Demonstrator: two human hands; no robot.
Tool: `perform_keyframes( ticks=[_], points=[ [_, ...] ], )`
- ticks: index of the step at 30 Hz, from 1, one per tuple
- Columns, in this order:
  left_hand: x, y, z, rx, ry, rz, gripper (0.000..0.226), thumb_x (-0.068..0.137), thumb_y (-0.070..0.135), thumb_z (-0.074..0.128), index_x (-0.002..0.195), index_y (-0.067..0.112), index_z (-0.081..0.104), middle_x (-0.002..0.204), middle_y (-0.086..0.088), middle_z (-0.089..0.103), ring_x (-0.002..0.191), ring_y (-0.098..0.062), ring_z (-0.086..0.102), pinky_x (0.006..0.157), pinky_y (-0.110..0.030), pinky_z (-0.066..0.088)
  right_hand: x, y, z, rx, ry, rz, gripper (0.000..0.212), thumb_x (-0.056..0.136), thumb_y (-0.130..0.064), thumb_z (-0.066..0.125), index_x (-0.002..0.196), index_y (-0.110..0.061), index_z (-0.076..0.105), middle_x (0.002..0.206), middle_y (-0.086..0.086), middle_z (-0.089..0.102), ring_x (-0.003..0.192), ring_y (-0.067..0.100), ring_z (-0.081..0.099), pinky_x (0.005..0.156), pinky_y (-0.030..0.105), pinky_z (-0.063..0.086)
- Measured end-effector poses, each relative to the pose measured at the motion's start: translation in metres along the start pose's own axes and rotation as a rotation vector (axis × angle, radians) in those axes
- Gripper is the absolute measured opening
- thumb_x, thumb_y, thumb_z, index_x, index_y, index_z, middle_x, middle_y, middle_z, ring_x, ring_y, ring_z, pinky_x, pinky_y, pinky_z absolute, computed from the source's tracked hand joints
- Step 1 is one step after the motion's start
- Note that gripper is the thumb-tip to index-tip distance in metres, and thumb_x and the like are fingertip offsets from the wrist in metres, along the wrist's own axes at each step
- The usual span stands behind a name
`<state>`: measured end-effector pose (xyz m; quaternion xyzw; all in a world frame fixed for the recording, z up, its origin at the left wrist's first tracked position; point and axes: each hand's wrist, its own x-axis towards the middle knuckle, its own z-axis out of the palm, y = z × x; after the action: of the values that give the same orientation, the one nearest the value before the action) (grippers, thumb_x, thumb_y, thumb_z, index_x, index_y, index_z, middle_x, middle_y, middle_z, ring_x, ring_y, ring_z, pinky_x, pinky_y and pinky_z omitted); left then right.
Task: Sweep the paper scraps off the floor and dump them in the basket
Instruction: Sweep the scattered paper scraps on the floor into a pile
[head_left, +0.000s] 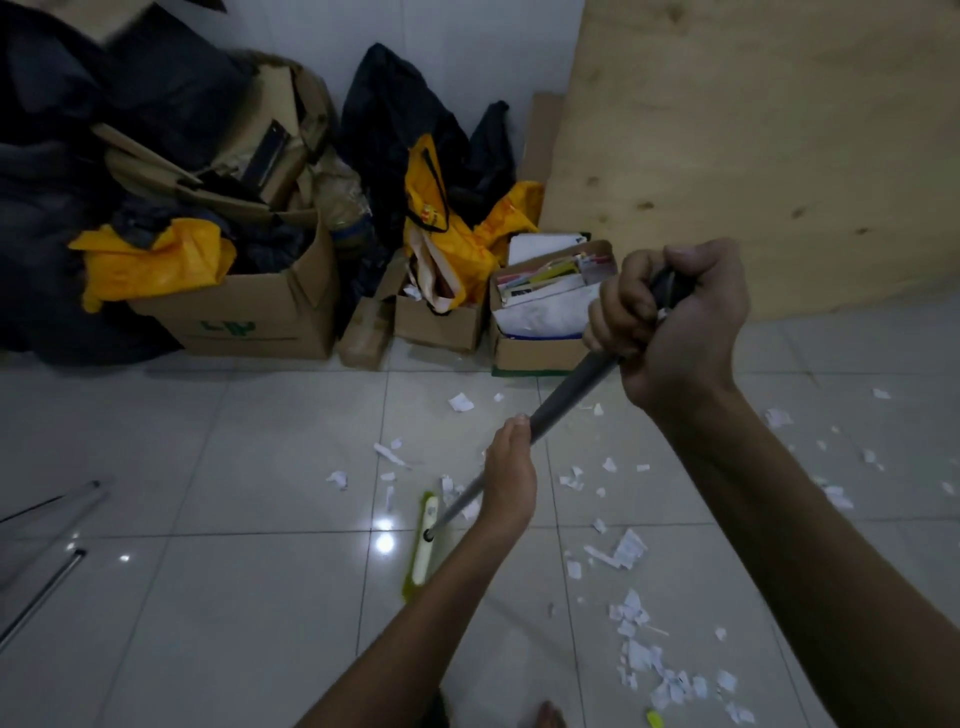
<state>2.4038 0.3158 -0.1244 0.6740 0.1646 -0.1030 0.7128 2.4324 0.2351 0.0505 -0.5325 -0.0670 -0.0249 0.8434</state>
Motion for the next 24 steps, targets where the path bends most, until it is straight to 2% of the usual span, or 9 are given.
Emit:
perform_keyframes(
  ticks=[2, 5, 7, 9, 13, 16, 19, 22, 24],
  points=[
    [0.015, 0.004, -0.028, 0.030, 0.051, 0.013, 0.024, 0.101, 0.035, 0.027, 0.097, 0.027, 0.049, 0.102, -0.001, 0.052, 0.099, -0.016, 0.045, 0.086, -0.030, 0.034, 0.011, 0.017, 0.019, 0.042, -0.017, -0.011, 0.031, 0.064, -0.036, 0.046, 0.039, -0.019, 0.038, 0.035, -0.005, 0.027, 0.034, 0.012, 0.018, 0.041, 0.017, 0.018],
    [0.045, 0.010, -0.079, 0.083, 0.129, 0.054, 0.028, 0.101, 0.033, 0.027, 0.089, 0.025, 0.052, 0.093, -0.003, 0.051, 0.093, -0.018, 0.047, 0.074, -0.030, 0.035, 0.031, 0.055, 0.053, 0.108, 0.000, -0.022, 0.036, 0.075, -0.028, 0.033, 0.041, -0.019, 0.038, 0.036, -0.005, 0.027, 0.035, 0.012, 0.019, 0.041, 0.018, 0.017],
    [0.062, 0.011, -0.111, 0.115, 0.183, 0.073, 0.030, 0.101, 0.032, 0.026, 0.083, 0.031, 0.049, 0.094, -0.002, 0.050, 0.096, -0.019, 0.047, 0.083, -0.032, 0.035, 0.042, 0.082, 0.074, 0.123, 0.000, -0.025, 0.038, 0.078, -0.027, 0.029, 0.041, -0.019, 0.038, 0.037, -0.005, 0.027, 0.035, 0.012, 0.020, 0.043, 0.023, 0.015],
    [0.078, 0.008, -0.140, 0.158, 0.227, 0.082, 0.030, 0.101, 0.031, 0.024, 0.091, 0.029, 0.052, 0.099, -0.005, 0.052, 0.099, -0.020, 0.048, 0.089, -0.034, 0.035, 0.050, 0.109, 0.093, 0.155, -0.027, -0.019, 0.036, 0.076, -0.028, 0.033, 0.042, -0.020, 0.039, 0.038, -0.006, 0.029, 0.034, 0.011, 0.023, 0.043, 0.024, 0.015],
    [0.113, -0.005, -0.193, 0.213, 0.319, 0.099, 0.029, 0.101, 0.027, 0.024, 0.102, 0.020, 0.052, 0.104, -0.009, 0.054, 0.100, -0.022, 0.047, 0.088, -0.036, 0.034, 0.063, 0.166, 0.119, 0.194, -0.097, -0.063, 0.032, 0.071, -0.037, 0.040, 0.042, -0.024, 0.044, 0.038, -0.010, 0.034, 0.035, 0.007, 0.026, 0.042, 0.021, 0.018],
    [0.135, -0.016, -0.219, 0.274, 0.311, 0.059, 0.032, 0.101, 0.025, 0.022, 0.101, 0.017, 0.054, 0.103, -0.012, 0.055, 0.098, -0.023, 0.049, 0.082, -0.032, 0.033, 0.067, 0.202, 0.126, 0.192, -0.091, -0.055, 0.032, 0.074, -0.034, 0.039, 0.043, -0.026, 0.045, 0.039, -0.010, 0.035, 0.037, 0.008, 0.025, 0.044, 0.026, 0.016],
    [0.149, -0.027, -0.232, 0.254, 0.273, -0.030, 0.033, 0.100, 0.023, 0.022, 0.103, 0.017, 0.054, 0.107, -0.011, 0.056, 0.105, -0.026, 0.050, 0.084, -0.032, 0.033, 0.064, 0.228, 0.126, 0.127, -0.082, 0.018, 0.031, 0.072, -0.029, 0.040, 0.043, -0.020, 0.044, 0.039, -0.007, 0.034, 0.037, 0.009, 0.028, 0.045, 0.020, 0.023],
    [0.151, -0.038, -0.232, 0.232, 0.216, -0.109, 0.031, 0.099, 0.023, 0.024, 0.106, 0.017, 0.054, 0.111, -0.006, 0.053, 0.109, -0.023, 0.047, 0.090, -0.034, 0.034, 0.058, 0.242, 0.115, 0.019, -0.161, 0.069, 0.021, 0.068, -0.032, 0.041, 0.053, -0.018, 0.043, 0.040, -0.008, 0.037, 0.039, 0.009, 0.030, 0.046, 0.021, 0.024],
    [0.152, -0.043, -0.225, 0.235, 0.167, -0.088, 0.034, 0.100, 0.023, 0.022, 0.107, 0.015, 0.054, 0.111, -0.006, 0.053, 0.110, -0.025, 0.048, 0.089, -0.037, 0.037, 0.058, 0.243, 0.098, -0.030, -0.232, 0.049, 0.019, 0.071, -0.028, 0.038, 0.055, -0.019, 0.044, 0.041, -0.010, 0.041, 0.039, 0.008, 0.032, 0.046, 0.022, 0.025]
  ],
)
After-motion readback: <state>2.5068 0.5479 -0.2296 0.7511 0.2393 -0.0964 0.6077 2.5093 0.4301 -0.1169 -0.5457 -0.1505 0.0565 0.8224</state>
